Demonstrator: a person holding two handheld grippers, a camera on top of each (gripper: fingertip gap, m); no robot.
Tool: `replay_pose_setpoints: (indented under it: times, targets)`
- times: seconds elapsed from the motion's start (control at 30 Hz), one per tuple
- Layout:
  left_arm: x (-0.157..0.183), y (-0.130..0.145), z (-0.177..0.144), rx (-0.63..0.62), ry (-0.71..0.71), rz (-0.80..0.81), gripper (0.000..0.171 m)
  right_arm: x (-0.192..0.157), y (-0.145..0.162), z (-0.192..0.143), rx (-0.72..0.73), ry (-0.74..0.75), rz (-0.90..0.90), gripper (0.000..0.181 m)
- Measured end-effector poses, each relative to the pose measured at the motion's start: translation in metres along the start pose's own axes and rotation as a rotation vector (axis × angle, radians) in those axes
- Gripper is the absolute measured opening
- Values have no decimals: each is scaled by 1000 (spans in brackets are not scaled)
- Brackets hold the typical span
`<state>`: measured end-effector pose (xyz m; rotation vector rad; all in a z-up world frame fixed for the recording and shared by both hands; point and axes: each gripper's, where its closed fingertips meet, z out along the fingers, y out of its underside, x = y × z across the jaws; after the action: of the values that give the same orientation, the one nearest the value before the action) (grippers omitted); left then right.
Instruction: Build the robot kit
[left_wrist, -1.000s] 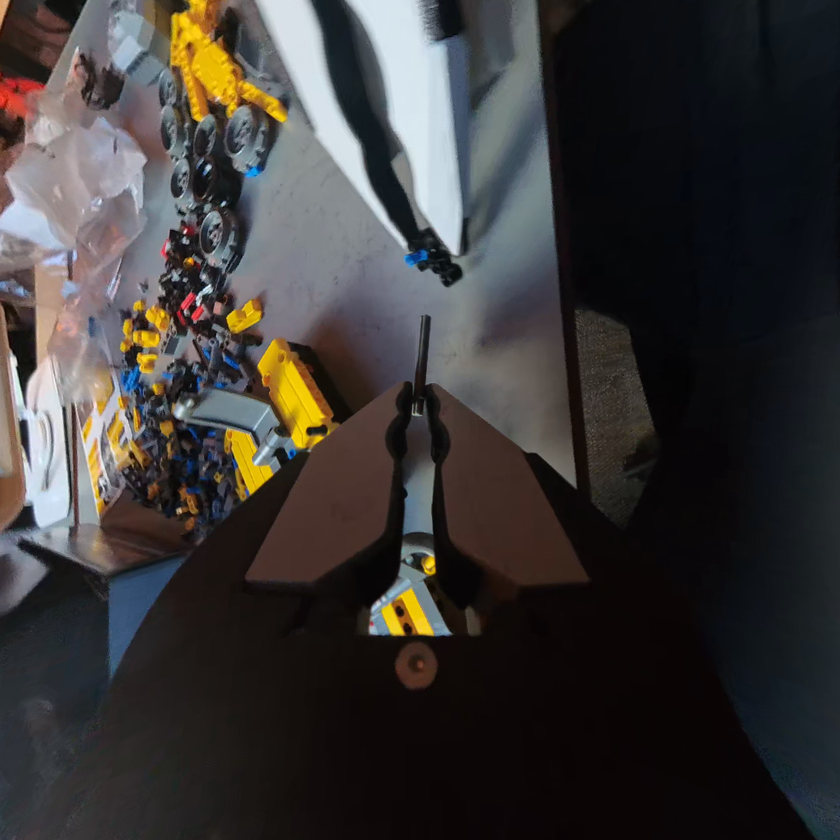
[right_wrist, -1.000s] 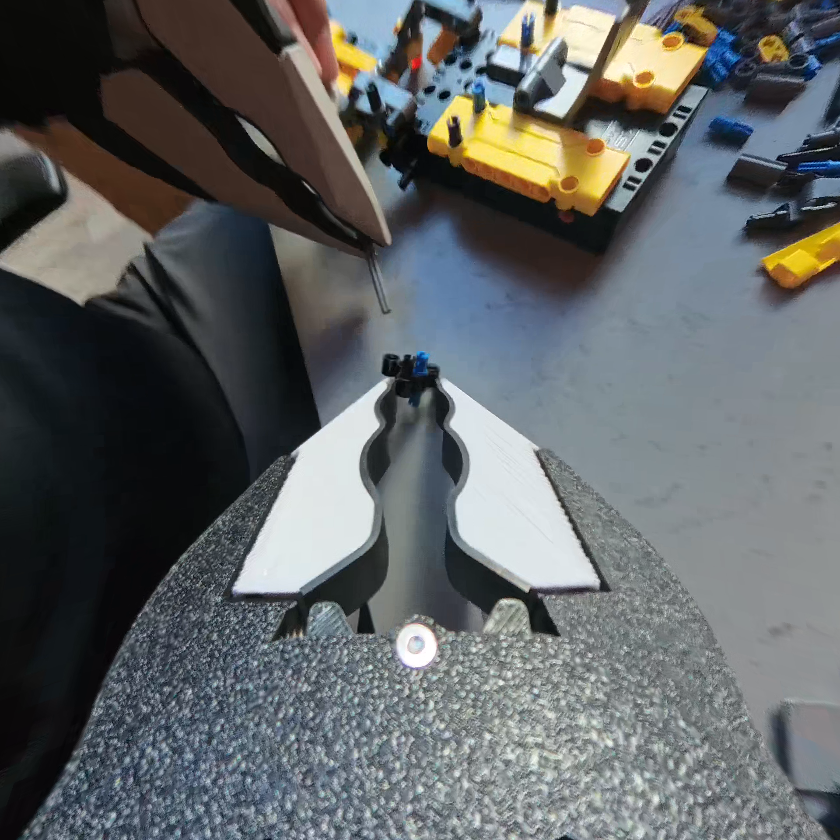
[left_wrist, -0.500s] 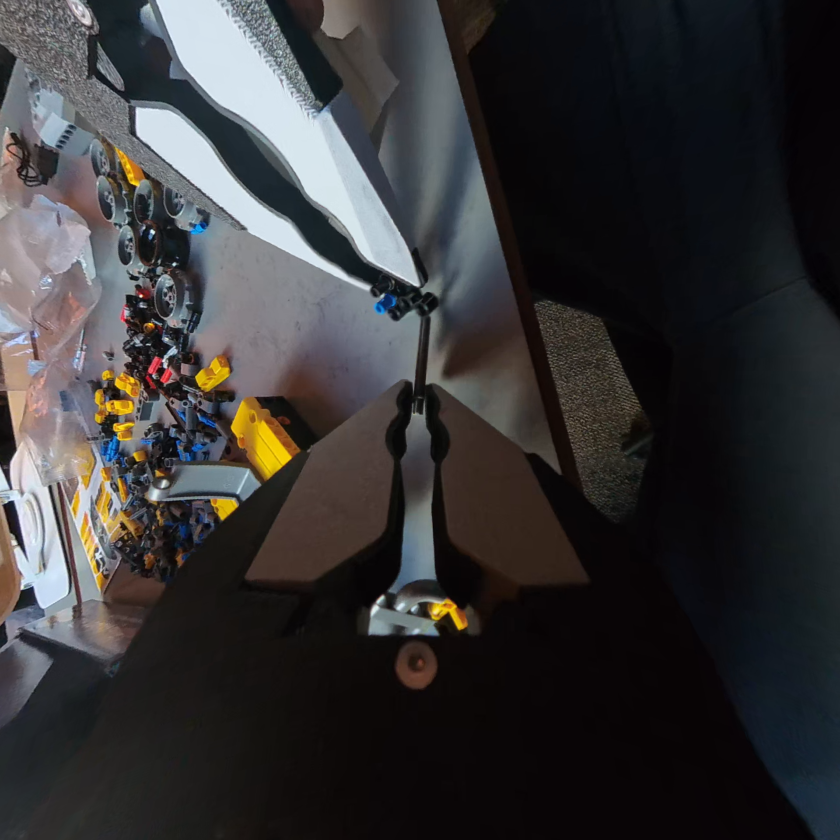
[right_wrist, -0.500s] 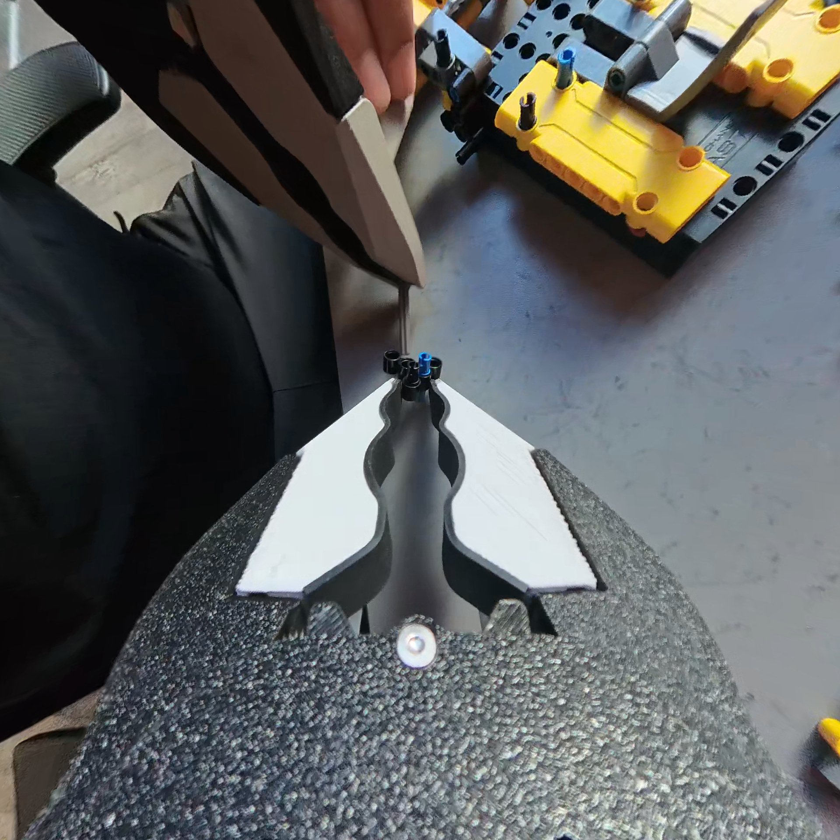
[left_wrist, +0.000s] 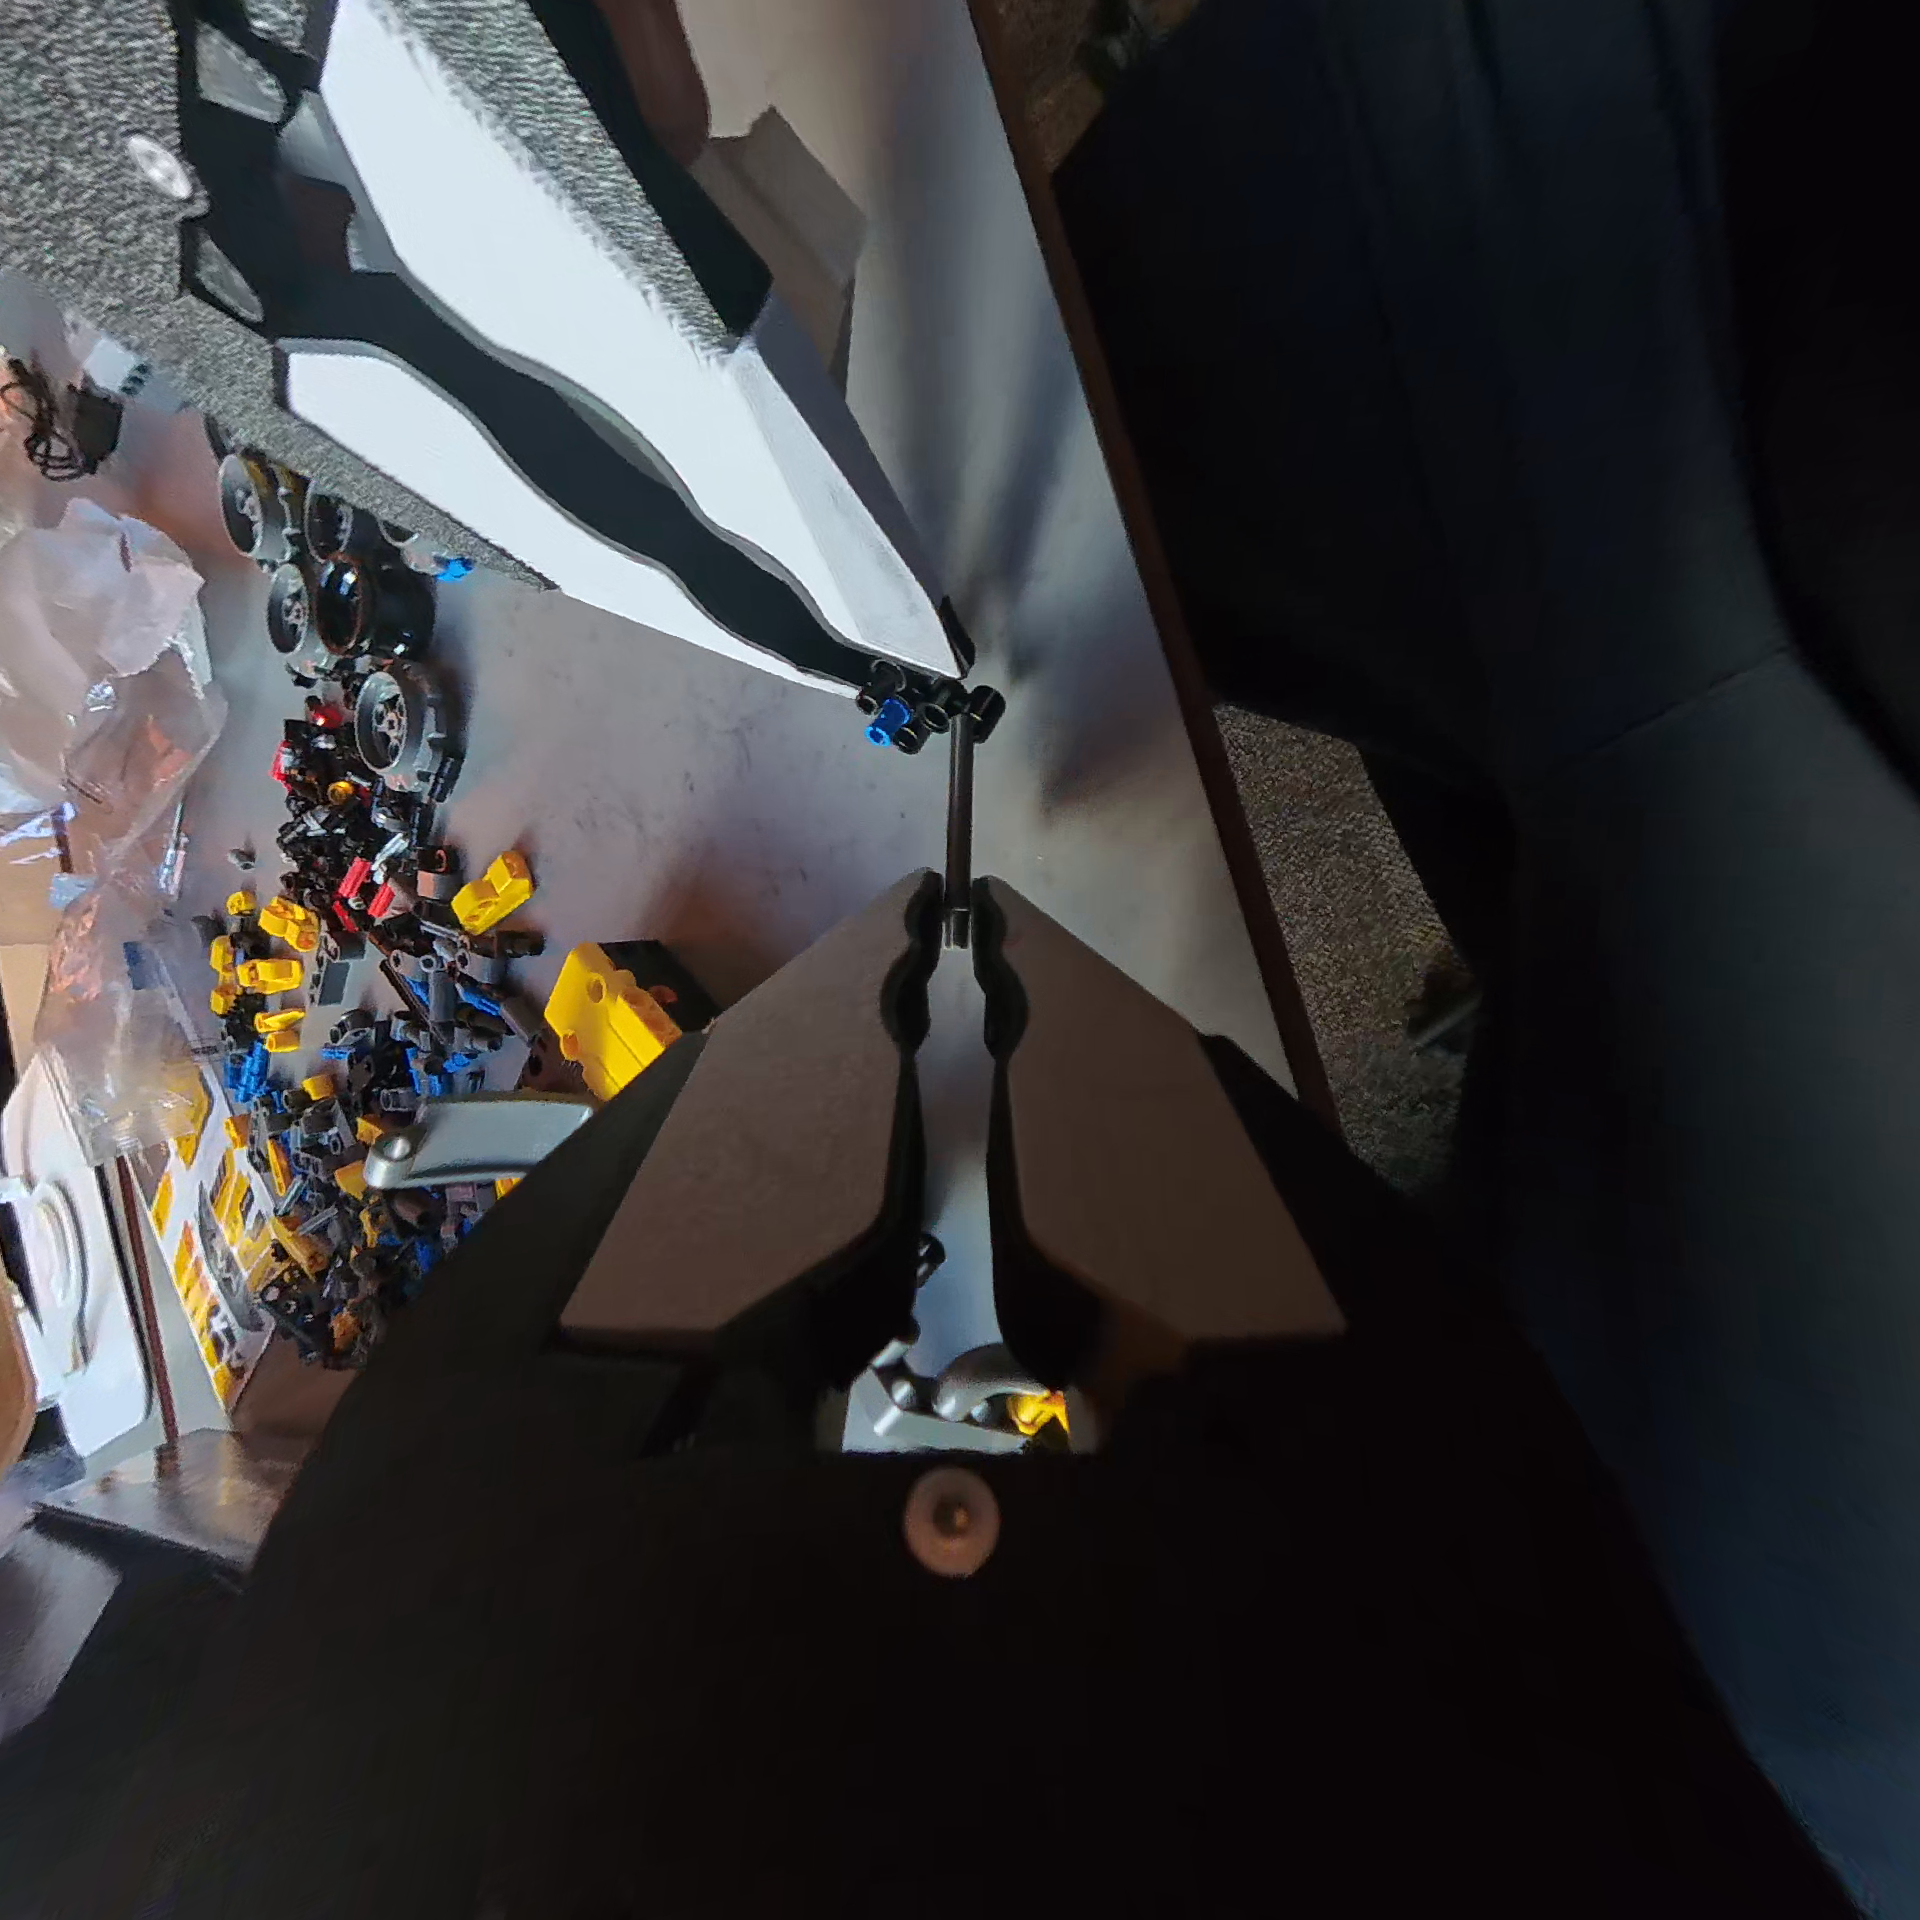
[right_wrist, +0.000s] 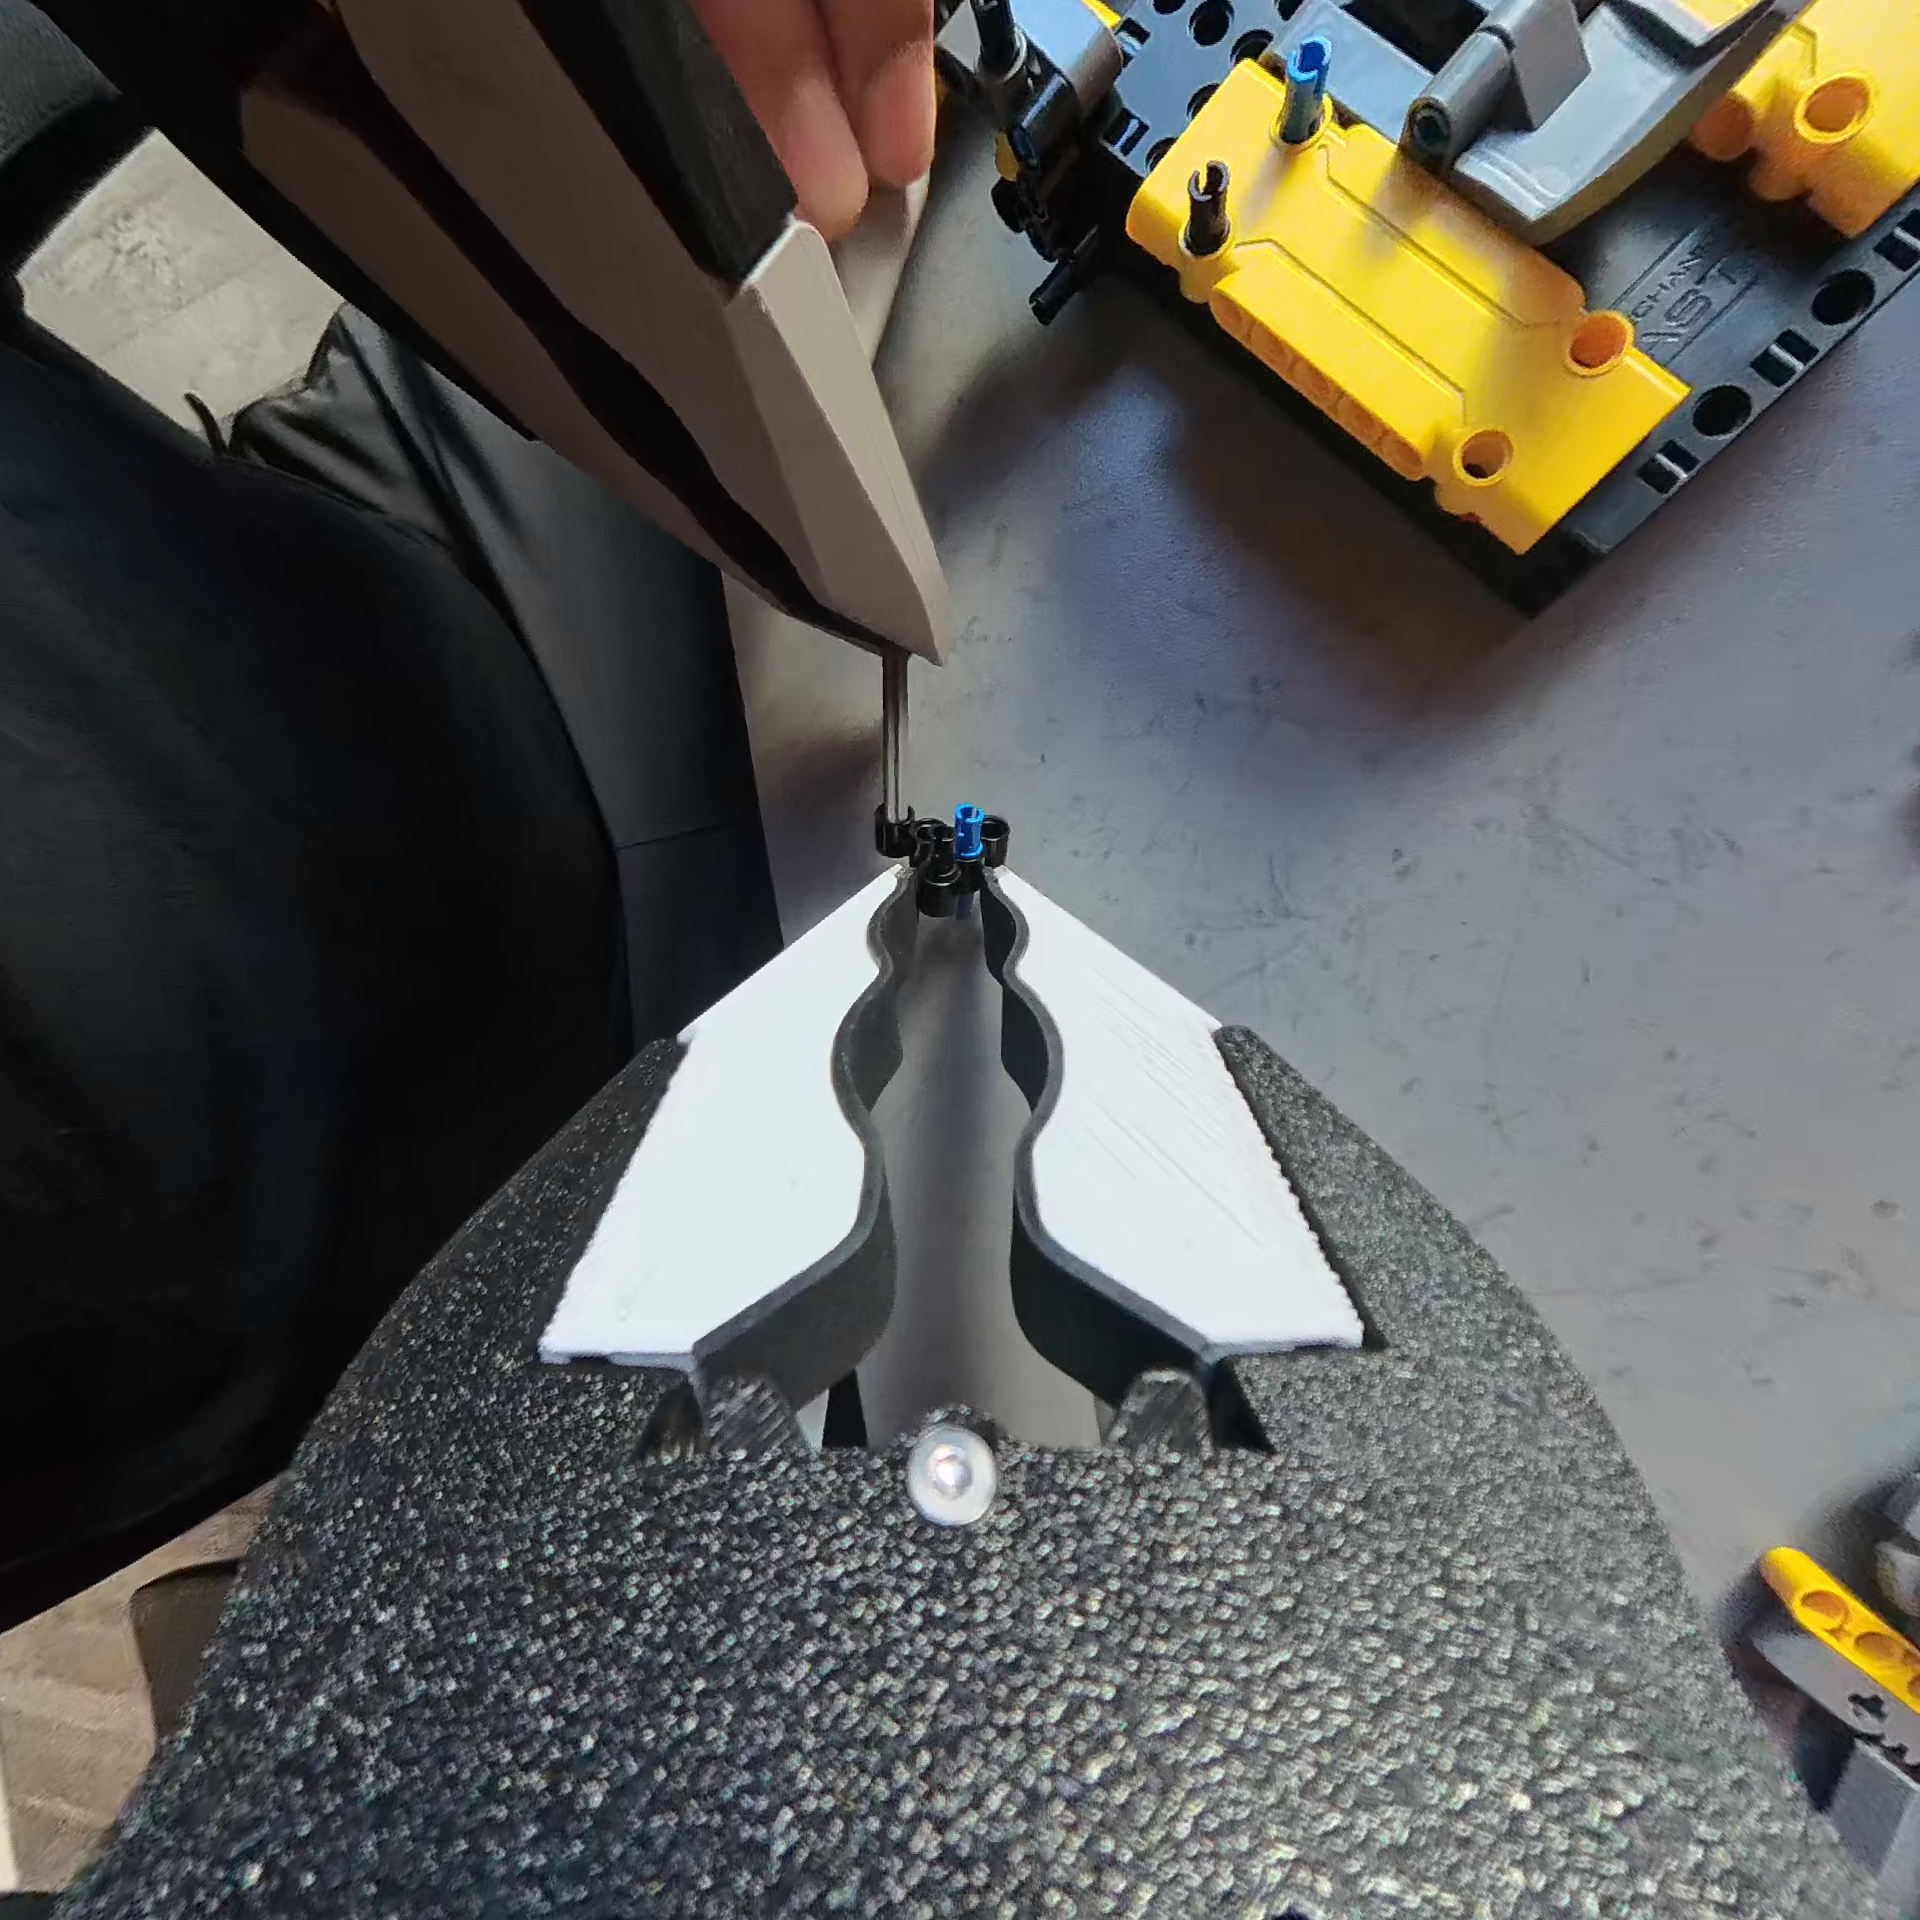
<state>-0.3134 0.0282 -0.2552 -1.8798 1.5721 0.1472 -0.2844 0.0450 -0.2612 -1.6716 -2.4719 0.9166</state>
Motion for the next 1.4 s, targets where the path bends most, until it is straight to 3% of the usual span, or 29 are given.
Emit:
replay_pose_setpoints:
  times: [0.47, 0.63, 0.73, 0.87, 1.07, 1.2, 1.4]
  targets:
    - [-2, -6, 1, -78, 2, 105, 2, 5, -2, -2, -128, 31, 40, 11]
    - [4, -14, 11, -42, 35, 34, 1, 0, -10, 1, -69, -44, 84, 11]
    - [0, -11, 17, -75, -19, 32, 2, 6, -10, 1, -31, -49, 126, 11]
    - [-2, -14, 16, -38, -27, -102, 4, 4, -9, 0, 44, -94, 182, 11]
    - [-15, -17, -8, 67, -110, -379, 22, 11, -13, -8, 202, -100, 272, 11]
    - [-18, -19, -9, 123, -162, -588, 19, 17, -20, -11, 308, -129, 336, 11]
    - [-22, -15, -8, 121, -264, -638, 7, 18, -21, -10, 344, -158, 367, 11]
